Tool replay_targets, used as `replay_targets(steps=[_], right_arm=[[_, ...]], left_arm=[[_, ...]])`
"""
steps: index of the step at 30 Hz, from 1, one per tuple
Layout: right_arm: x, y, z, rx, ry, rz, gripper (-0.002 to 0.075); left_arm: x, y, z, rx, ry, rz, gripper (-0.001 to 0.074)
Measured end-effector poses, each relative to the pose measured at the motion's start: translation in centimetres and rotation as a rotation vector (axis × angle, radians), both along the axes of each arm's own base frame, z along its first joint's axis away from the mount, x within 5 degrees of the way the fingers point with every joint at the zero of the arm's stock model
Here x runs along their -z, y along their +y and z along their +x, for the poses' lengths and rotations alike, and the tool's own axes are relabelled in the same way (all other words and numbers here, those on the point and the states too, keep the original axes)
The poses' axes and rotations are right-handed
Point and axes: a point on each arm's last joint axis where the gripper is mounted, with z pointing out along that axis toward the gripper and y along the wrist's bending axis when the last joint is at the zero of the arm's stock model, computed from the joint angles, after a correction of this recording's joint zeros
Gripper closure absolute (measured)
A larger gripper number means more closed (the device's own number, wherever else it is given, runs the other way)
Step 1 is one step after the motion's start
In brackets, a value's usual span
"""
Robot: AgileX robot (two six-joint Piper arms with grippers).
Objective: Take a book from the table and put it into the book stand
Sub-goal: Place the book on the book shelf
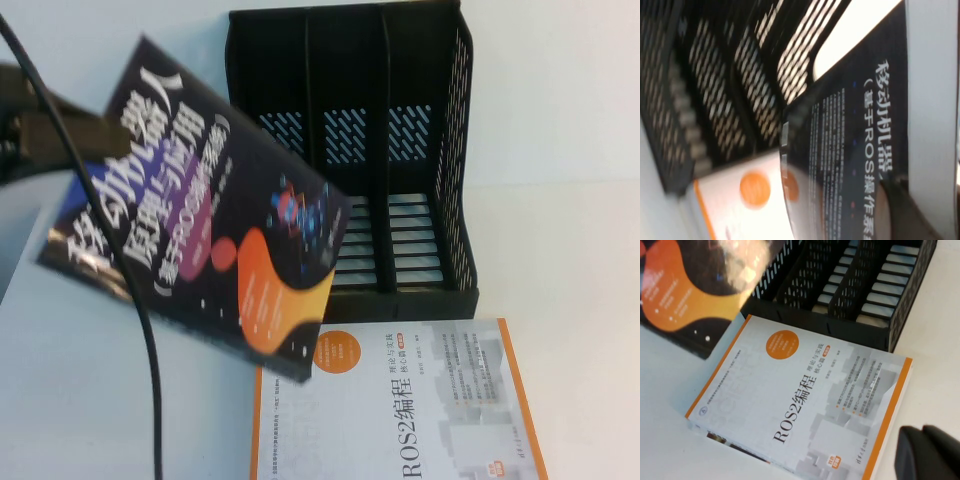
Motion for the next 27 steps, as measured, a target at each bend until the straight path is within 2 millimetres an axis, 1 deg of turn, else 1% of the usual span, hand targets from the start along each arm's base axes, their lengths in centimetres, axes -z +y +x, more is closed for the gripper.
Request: replay_targets(steps=[5, 7, 10, 14, 20, 26, 27], right_arm=[[0.0, 0.0, 0.0, 0.003, -0.007, 0.001, 0.0727], [0.0, 0.0, 0.0, 0.003, -0.007, 0.001, 0.0727], [-0.1, 0.0, 0.1, 0.005, -0.012, 0.003, 0.0727], [-0.2, 0.0, 0.2, 0.009, -0.022, 0.006, 0.0727], [-0.2, 0.0, 0.2, 0.012, -0.028, 0.011, 0.0727], [-0.2, 0.0, 0.2, 0.011, -0.027, 0.021, 0.0727], [-0.3, 0.1, 0.2, 0.012, -0.028, 0.023, 0.0727]], left_arm=[[-4.2, 0.0, -0.4, -0.009, -0.132, 0.006, 0.0617], [-5.5, 0.0, -0.6, -0.019, -0.178, 0.019, 0.0617], [-6.7, 0.1, -0.6, -0.034, -0.209, 0.036, 0.0617], [-6.9, 0.2, 0.2, -0.049, -0.193, 0.029, 0.0617], [-5.8, 0.7, 1.9, -0.098, -0.144, 0.044, 0.0617], [-5.6, 1.2, 2.4, -0.176, -0.141, 0.079, 0.0617], [-5.5, 1.0, 2.5, -0.176, -0.142, 0.082, 0.0617]])
